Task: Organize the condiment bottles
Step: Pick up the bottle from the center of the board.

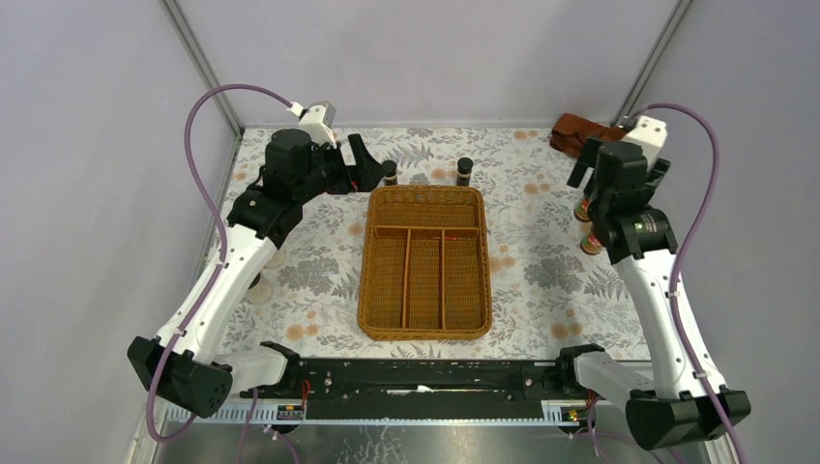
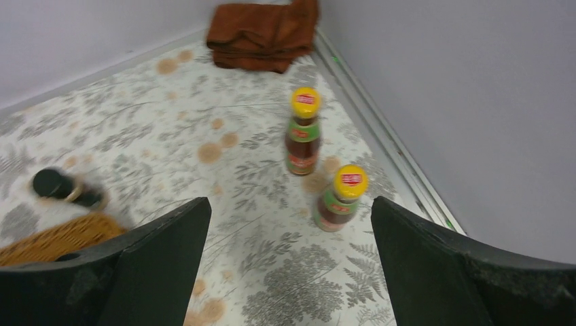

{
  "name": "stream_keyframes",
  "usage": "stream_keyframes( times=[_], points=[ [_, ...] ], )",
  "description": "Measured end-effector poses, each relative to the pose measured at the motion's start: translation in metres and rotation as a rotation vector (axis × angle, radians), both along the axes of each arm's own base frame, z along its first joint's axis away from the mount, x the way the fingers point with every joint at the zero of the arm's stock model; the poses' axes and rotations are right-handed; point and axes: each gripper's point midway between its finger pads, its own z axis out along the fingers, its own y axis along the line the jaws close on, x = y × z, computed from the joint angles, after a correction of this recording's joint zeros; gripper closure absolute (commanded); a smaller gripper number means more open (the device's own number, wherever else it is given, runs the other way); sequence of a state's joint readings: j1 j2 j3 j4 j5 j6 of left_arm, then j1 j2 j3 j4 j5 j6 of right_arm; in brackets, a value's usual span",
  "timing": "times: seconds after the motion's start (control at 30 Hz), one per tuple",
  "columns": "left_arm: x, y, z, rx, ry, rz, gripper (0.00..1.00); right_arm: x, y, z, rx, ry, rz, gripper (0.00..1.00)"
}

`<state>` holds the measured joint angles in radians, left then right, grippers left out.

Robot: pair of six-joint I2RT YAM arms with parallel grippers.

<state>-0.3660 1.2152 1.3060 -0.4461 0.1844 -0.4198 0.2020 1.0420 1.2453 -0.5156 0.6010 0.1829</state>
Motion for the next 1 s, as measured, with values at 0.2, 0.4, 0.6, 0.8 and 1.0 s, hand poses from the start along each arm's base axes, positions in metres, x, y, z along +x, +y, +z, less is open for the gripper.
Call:
stream_keyframes(
  times=[0.2, 0.4, 0.6, 0.8, 1.0],
  points=[
    [0.001, -0.001, -0.005, 0.008, 0.007, -0.002, 0.01, 0.011, -0.044, -0.035, 0.074, 0.073, -0.141, 0.04],
    [0.003, -0.001, -0.009, 0.012, 0.014, -0.004, 0.01, 0.035, -0.044, -0.067, 0.164, 0.133, -0.119, 0.04],
    [0.005, -0.002, -0.012, 0.013, 0.012, -0.005, 0.01, 0.045, -0.040, -0.075, 0.197, 0.139, -0.093, 0.04],
    [0.008, -0.006, -0.016, 0.007, 0.012, -0.018, 0.01, 0.052, -0.042, -0.079, 0.202, 0.140, -0.094, 0.06],
    [0.009, -0.007, -0.021, 0.006, 0.015, -0.022, 0.01, 0.056, -0.048, -0.088, 0.202, 0.159, -0.113, 0.07]
  ],
)
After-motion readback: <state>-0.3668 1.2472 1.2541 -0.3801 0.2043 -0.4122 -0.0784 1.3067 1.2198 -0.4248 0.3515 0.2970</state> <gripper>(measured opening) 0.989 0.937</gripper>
